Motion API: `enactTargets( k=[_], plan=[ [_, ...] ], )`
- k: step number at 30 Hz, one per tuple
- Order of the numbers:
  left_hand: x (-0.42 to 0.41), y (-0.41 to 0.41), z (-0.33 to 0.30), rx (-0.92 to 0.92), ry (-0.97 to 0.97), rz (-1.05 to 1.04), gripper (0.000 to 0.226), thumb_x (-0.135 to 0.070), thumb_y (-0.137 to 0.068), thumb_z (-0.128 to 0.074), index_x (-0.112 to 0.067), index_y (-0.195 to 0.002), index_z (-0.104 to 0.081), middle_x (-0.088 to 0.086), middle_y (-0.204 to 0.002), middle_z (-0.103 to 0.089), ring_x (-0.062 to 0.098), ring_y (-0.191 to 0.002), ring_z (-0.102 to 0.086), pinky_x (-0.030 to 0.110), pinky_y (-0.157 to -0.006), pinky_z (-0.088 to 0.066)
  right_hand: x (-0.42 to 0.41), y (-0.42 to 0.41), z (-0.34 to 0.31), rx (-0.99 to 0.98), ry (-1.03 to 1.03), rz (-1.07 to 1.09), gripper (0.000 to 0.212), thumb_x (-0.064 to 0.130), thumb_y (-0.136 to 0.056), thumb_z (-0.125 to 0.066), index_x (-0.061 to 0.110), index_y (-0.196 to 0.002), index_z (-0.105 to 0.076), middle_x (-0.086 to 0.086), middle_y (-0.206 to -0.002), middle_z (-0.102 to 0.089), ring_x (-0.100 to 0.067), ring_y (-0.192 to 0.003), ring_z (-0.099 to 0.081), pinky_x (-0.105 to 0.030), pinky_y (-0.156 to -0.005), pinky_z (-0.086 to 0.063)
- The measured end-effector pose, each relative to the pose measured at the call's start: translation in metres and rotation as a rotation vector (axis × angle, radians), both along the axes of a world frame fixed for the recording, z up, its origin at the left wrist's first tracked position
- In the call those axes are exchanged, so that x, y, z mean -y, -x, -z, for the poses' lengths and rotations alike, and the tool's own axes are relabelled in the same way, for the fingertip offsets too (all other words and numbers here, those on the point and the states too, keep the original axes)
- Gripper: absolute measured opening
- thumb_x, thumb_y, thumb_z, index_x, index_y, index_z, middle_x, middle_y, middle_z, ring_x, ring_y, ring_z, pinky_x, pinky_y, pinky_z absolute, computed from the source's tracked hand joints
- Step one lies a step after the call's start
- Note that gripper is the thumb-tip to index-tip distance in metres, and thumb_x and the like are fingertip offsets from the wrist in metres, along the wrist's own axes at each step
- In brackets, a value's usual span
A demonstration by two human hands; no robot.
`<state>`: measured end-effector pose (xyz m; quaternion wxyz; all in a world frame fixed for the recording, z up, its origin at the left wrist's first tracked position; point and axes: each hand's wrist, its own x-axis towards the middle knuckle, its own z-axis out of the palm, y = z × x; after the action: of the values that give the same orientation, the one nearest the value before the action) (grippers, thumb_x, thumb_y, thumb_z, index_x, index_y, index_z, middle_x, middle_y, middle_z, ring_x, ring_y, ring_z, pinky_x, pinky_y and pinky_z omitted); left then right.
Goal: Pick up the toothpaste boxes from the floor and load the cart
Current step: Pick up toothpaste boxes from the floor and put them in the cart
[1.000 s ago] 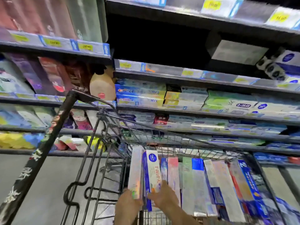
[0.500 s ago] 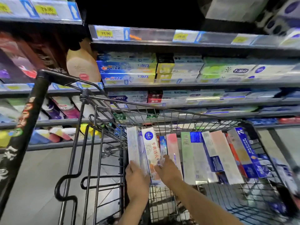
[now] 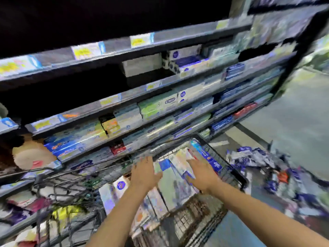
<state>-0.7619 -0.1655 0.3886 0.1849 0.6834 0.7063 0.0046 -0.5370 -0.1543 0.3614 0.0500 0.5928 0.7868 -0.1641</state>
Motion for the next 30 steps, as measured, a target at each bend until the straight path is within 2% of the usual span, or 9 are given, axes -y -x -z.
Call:
enactTargets(
  k=[3,7,12,17,20,23,25,27,30],
  plan=[
    [-0.025,-0.070,-0.018,-0.044,-0.026,0.170,0.074,-0.053,-0.089,-0.050,-0.009,-0.143,-0.026,0.011,-0.144,-0.038,0.028,-0.134,-0.036,0.039,-0.108,-0.032,0.006,-0.083,-0.014,0.021,-0.007,0.140,0.084,0.066,-0.077,-0.024,0.019,-0.147,-0.025,-0.003,-0.148,-0.037,-0.022,-0.135,-0.037,-0.041,-0.110,-0.027],
    [-0.044,-0.190,-0.020,0.015,0.006,0.320,0.070,-0.050,-0.086,-0.053,-0.010,-0.140,-0.035,0.011,-0.143,-0.041,0.028,-0.132,-0.039,0.043,-0.107,-0.034,0.031,-0.212,-0.018,0.001,0.019,0.356,0.073,0.050,-0.090,-0.049,0.018,-0.149,-0.021,-0.008,-0.148,-0.036,-0.027,-0.135,-0.037,-0.045,-0.111,-0.028],
    [-0.044,-0.358,-0.008,0.066,0.061,0.524,0.068,-0.051,-0.086,-0.056,-0.007,-0.135,-0.040,0.016,-0.136,-0.047,0.032,-0.127,-0.044,0.043,-0.102,-0.040,0.089,-0.372,-0.015,0.058,0.066,0.578,0.076,0.052,-0.089,-0.050,0.016,-0.149,-0.019,-0.010,-0.148,-0.035,-0.029,-0.131,-0.041,-0.042,-0.107,-0.034],
    [-0.019,-0.487,0.018,0.099,0.163,0.676,0.065,-0.050,-0.085,-0.056,-0.011,-0.135,-0.041,0.015,-0.135,-0.049,0.032,-0.122,-0.048,0.044,-0.100,-0.042,0.151,-0.486,-0.010,0.106,0.172,0.778,0.074,0.048,-0.087,-0.053,0.017,-0.147,-0.023,-0.009,-0.145,-0.038,-0.031,-0.125,-0.048,-0.039,-0.097,-0.042],
    [-0.013,-0.529,0.033,0.099,0.220,0.736,0.065,-0.048,-0.083,-0.057,-0.014,-0.136,-0.042,0.013,-0.135,-0.051,0.031,-0.123,-0.049,0.043,-0.101,-0.041,0.169,-0.530,0.003,0.049,0.249,0.904,0.082,0.052,-0.086,-0.055,0.017,-0.150,-0.018,-0.011,-0.148,-0.035,-0.029,-0.130,-0.044,-0.039,-0.104,-0.040],
    [-0.025,-0.553,0.061,0.084,0.310,0.716,0.074,-0.060,-0.073,-0.046,-0.016,-0.133,-0.043,0.011,-0.133,-0.053,0.031,-0.121,-0.051,0.045,-0.100,-0.042,0.172,-0.561,0.019,0.007,0.303,0.961,0.081,0.051,-0.089,-0.053,0.014,-0.150,-0.016,-0.013,-0.148,-0.034,-0.029,-0.132,-0.043,-0.040,-0.104,-0.039],
    [-0.039,-0.564,0.073,0.084,0.355,0.689,0.074,-0.061,-0.075,-0.049,-0.014,-0.132,-0.046,0.011,-0.132,-0.054,0.032,-0.121,-0.052,0.043,-0.098,-0.043,0.165,-0.575,0.032,-0.010,0.348,0.984,0.079,0.050,-0.091,-0.052,0.012,-0.150,-0.014,-0.015,-0.148,-0.034,-0.031,-0.131,-0.043,-0.041,-0.104,-0.040],
    [-0.054,-0.576,0.072,0.100,0.418,0.670,0.069,-0.051,-0.082,-0.058,-0.009,-0.136,-0.046,0.015,-0.135,-0.052,0.034,-0.124,-0.049,0.039,-0.102,-0.040,0.153,-0.587,0.047,-0.033,0.383,0.999,0.079,0.049,-0.091,-0.053,0.012,-0.150,-0.014,-0.015,-0.148,-0.034,-0.032,-0.132,-0.042,-0.042,-0.105,-0.039],
    [-0.085,-0.594,0.080,0.046,0.488,0.646,0.069,-0.042,-0.088,-0.058,-0.004,-0.141,-0.038,0.019,-0.141,-0.045,0.032,-0.129,-0.044,0.033,-0.105,-0.036,0.127,-0.600,0.061,-0.034,0.435,0.980,0.079,0.049,-0.091,-0.053,0.010,-0.148,-0.016,-0.014,-0.147,-0.036,-0.031,-0.132,-0.042,-0.041,-0.106,-0.038]
  ],
)
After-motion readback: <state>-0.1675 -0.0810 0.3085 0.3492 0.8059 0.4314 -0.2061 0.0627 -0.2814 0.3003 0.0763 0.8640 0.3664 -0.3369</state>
